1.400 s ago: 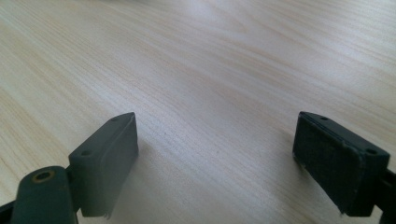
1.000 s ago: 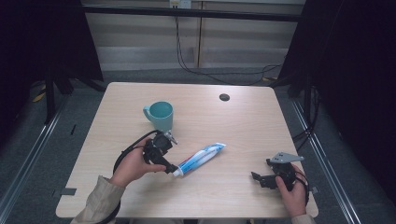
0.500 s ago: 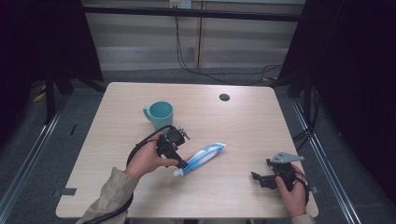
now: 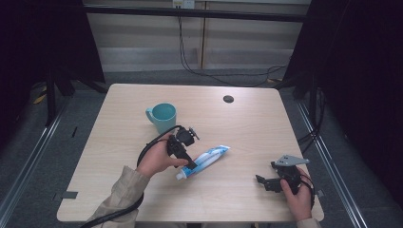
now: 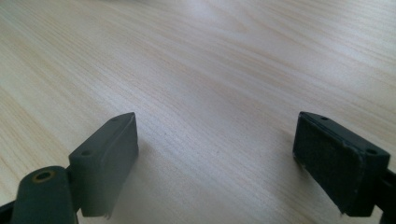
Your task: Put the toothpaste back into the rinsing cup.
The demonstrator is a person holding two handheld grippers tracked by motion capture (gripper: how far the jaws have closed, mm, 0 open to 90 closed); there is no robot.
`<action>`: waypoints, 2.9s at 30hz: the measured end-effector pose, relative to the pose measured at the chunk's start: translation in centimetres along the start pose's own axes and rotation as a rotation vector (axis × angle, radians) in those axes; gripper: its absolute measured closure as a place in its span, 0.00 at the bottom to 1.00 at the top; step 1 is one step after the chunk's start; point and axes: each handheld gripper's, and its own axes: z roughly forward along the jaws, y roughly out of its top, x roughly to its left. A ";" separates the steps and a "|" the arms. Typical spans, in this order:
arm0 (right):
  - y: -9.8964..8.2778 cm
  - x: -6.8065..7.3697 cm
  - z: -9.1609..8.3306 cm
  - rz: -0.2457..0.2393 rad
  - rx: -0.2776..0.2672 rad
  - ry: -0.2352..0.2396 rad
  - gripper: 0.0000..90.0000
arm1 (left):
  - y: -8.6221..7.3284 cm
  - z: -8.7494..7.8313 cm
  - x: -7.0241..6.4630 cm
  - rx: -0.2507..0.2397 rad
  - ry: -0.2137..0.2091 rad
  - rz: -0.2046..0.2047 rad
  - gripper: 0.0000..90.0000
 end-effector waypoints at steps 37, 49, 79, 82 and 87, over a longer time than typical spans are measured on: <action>0.0 0.0 0.0 -0.002 -0.001 0.003 0.15 | 3.4 2.6 -0.1 0.048 0.008 -0.019 0.31; 0.0 0.0 0.0 0.000 0.001 0.004 0.15 | 4.2 3.5 -0.4 0.060 0.011 -0.031 0.33; 0.0 0.0 0.0 -0.001 0.001 0.006 0.15 | 5.1 5.7 -1.4 0.094 0.043 -0.001 0.51; 0.0 0.0 0.0 -0.001 0.001 0.006 0.15 | 5.2 5.7 -1.5 0.105 0.059 0.012 0.54; 0.0 0.0 0.0 -0.004 0.000 0.010 0.15 | 5.4 5.8 -2.0 0.114 0.078 0.008 0.66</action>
